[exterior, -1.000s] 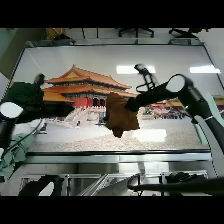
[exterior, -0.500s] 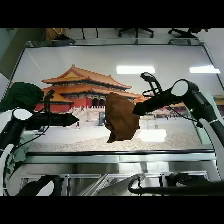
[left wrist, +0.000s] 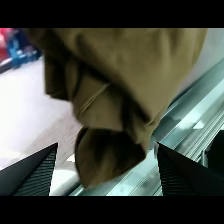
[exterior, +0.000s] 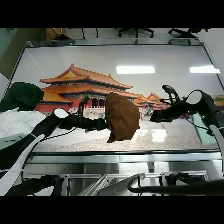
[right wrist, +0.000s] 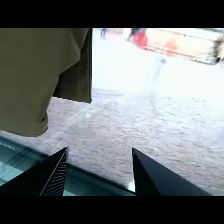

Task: Fold the shirts.

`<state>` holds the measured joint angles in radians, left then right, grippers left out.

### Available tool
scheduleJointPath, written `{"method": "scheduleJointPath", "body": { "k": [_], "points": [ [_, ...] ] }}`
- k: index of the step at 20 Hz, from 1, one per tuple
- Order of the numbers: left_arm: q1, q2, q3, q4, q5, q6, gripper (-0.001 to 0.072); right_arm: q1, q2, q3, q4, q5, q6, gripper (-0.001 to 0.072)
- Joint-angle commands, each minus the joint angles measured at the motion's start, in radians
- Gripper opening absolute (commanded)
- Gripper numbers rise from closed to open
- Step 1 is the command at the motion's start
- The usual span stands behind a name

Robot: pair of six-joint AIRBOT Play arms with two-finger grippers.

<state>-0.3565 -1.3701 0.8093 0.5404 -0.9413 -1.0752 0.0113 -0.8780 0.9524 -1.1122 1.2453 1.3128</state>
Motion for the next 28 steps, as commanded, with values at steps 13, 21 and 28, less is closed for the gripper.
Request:
{"method": "scheduleJointPath", "body": {
  "k": [13, 21, 28],
  "points": [
    [-0.191, -0.252, 0.281, -0.017, -0.021, -0.078, 0.0189, -0.011, -0.351, -0.121, 0.551, -0.199, -0.421, 0.0321],
    [-0.191, -0.253, 0.281, -0.017, -0.093, -0.078, 0.0109, -0.008, -0.375, -0.12, 0.567, -0.2, -0.45, 0.0016],
    [-0.114, -0.253, 0.267, 0.019, -0.338, -0.125, 0.0524, -0.008, -0.375, -0.12, 0.566, -0.164, -0.45, 0.0016]
  ]
}}
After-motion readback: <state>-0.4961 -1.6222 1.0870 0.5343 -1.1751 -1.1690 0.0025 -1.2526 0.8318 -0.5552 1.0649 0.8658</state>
